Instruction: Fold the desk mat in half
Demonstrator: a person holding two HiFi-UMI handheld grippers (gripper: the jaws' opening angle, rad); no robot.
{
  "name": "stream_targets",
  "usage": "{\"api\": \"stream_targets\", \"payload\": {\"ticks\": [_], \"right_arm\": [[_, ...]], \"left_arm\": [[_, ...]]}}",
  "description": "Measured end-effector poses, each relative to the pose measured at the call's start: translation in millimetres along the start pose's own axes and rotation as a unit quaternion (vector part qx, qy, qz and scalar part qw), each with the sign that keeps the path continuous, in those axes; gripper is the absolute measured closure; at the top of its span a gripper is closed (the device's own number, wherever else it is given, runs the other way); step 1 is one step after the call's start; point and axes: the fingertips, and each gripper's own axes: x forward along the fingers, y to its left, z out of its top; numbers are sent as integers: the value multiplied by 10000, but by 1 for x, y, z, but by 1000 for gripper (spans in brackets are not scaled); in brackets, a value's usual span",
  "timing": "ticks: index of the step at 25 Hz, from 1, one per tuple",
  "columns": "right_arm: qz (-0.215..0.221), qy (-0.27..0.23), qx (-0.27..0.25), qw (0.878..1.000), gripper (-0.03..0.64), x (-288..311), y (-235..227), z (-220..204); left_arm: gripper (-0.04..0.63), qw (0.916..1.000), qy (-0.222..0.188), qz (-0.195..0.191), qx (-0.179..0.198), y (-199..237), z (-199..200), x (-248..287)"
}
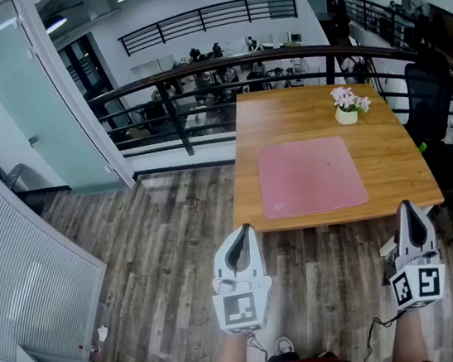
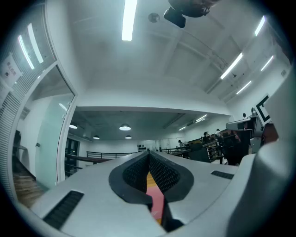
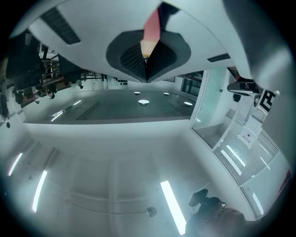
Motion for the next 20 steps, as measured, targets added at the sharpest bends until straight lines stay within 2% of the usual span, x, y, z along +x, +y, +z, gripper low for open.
{"api": "stream_targets", "payload": {"ticks": [6, 11, 14, 20], "right_arm": [[-78, 46, 114, 9999, 609, -49, -33, 10], [-121, 47, 208, 9997, 609, -71, -60, 12], [-19, -42, 298, 9995, 609, -85, -74, 10], [45, -58, 393, 9992, 609, -106, -108, 3]], "left_arm": [[575, 10000, -84, 41, -19, -42, 24, -25], [575, 10000, -44, 6, 51, -88, 28, -30], [575, 9998, 128, -11, 180, -114, 24, -34], [575, 9996, 262, -39, 142, -163, 18, -33]]}}
